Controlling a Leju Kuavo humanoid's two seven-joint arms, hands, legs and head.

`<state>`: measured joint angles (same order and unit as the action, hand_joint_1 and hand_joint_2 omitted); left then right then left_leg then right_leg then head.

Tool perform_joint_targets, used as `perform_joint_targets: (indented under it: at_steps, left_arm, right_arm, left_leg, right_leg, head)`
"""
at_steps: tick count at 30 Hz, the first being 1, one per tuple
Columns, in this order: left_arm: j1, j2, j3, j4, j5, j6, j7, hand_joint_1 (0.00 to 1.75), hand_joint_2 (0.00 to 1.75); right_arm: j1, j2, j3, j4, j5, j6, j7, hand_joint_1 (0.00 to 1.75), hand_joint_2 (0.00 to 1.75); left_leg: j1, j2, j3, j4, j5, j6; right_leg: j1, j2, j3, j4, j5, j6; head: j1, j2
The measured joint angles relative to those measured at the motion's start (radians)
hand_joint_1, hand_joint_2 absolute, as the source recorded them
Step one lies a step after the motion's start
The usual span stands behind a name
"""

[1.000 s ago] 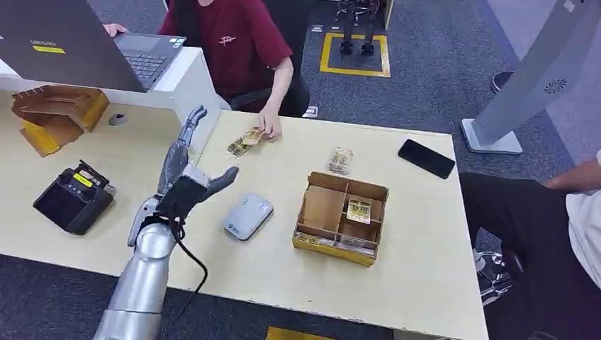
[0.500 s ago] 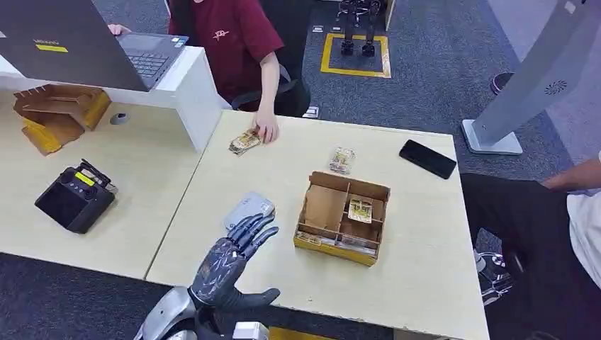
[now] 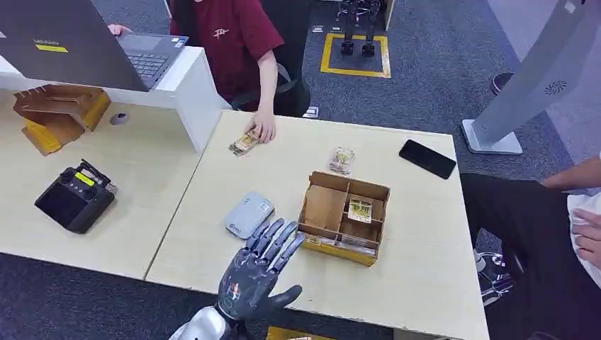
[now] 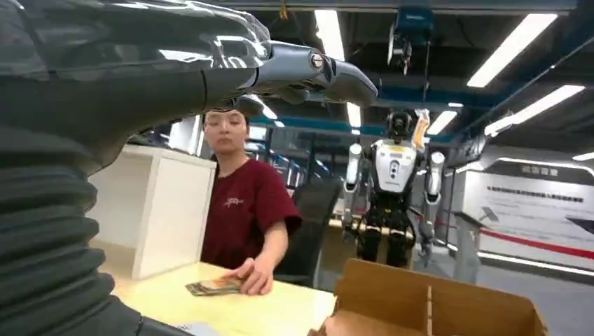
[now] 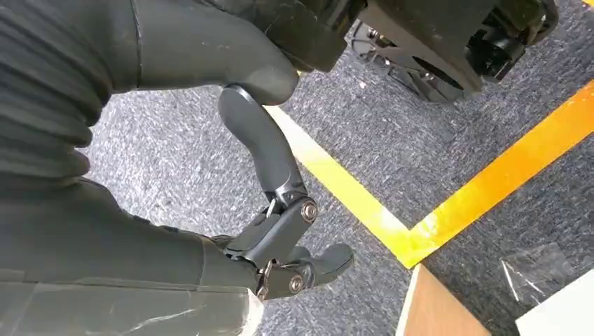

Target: Pass the card to the sensor for recognition and then transmit it.

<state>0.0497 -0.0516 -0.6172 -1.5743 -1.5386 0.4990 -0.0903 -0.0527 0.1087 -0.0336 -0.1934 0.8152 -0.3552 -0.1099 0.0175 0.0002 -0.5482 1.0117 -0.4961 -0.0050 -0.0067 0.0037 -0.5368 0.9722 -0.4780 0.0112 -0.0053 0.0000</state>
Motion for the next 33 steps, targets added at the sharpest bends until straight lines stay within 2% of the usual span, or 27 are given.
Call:
perform_joint_targets:
  at_steps: [5, 9, 13, 20, 27, 30, 33]
  left_arm:
    - [-0.026, -0.053, 0.015, 0.064, -0.025, 0.011, 0.033, 0.00, 1.75]
    - [-0.064, -0.061, 0.017, 0.116, -0.029, 0.024, 0.127, 0.00, 1.75]
    - [-0.087, -0.071, 0.019, 0.156, -0.029, 0.024, 0.136, 0.00, 1.75]
    - [-0.122, -0.075, 0.026, 0.246, -0.029, 0.034, 0.196, 0.00, 1.75]
    - [-0.128, -0.086, 0.032, 0.318, -0.029, 0.049, 0.196, 0.00, 1.75]
    - [-0.136, -0.086, 0.032, 0.338, -0.029, 0.052, 0.238, 0.00, 1.75]
    - [-0.145, -0.086, 0.032, 0.355, -0.029, 0.059, 0.248, 0.00, 1.75]
  right_arm:
    - [-0.002, 0.000, -0.006, -0.001, 0.018, 0.000, -0.003, 0.00, 1.75]
    - [-0.006, 0.000, -0.007, -0.001, 0.041, 0.007, 0.002, 0.00, 1.75]
    - [-0.010, 0.000, -0.008, -0.001, 0.050, 0.014, 0.002, 0.00, 1.75]
    - [-0.013, 0.000, -0.026, -0.001, 0.076, 0.020, 0.001, 0.00, 1.75]
    - [-0.015, 0.000, -0.034, -0.004, 0.093, 0.019, -0.002, 0.00, 1.75]
    - [-0.015, 0.000, -0.040, -0.006, 0.103, 0.020, -0.001, 0.00, 1.75]
    - [-0.016, 0.000, -0.048, -0.007, 0.111, 0.021, -0.002, 0.00, 1.75]
  left_leg:
    - [0.000, 0.000, 0.000, 0.000, 0.000, 0.000]
    - [0.000, 0.000, 0.000, 0.000, 0.000, 0.000]
    - [0.000, 0.000, 0.000, 0.000, 0.000, 0.000]
    - [0.000, 0.000, 0.000, 0.000, 0.000, 0.000]
    - [0.000, 0.000, 0.000, 0.000, 0.000, 0.000]
    - [0.000, 0.000, 0.000, 0.000, 0.000, 0.000]
    - [0.000, 0.000, 0.000, 0.000, 0.000, 0.000]
  right_leg:
    - [0.000, 0.000, 0.000, 0.000, 0.000, 0.000]
    - [0.000, 0.000, 0.000, 0.000, 0.000, 0.000]
    - [0.000, 0.000, 0.000, 0.001, 0.000, 0.000]
    - [0.000, 0.000, 0.000, 0.001, 0.000, 0.000]
    - [0.000, 0.000, 0.000, 0.001, 0.000, 0.000]
    - [0.000, 0.000, 0.000, 0.001, 0.000, 0.000]
    - [0.000, 0.000, 0.000, 0.001, 0.000, 0.000]
  head:
    - [0.000, 0.000]
    - [0.000, 0.000]
    - [0.000, 0.000]
    - [0.000, 0.000]
    - [0.000, 0.000]
    - [0.000, 0.000]
    - [0.000, 0.000]
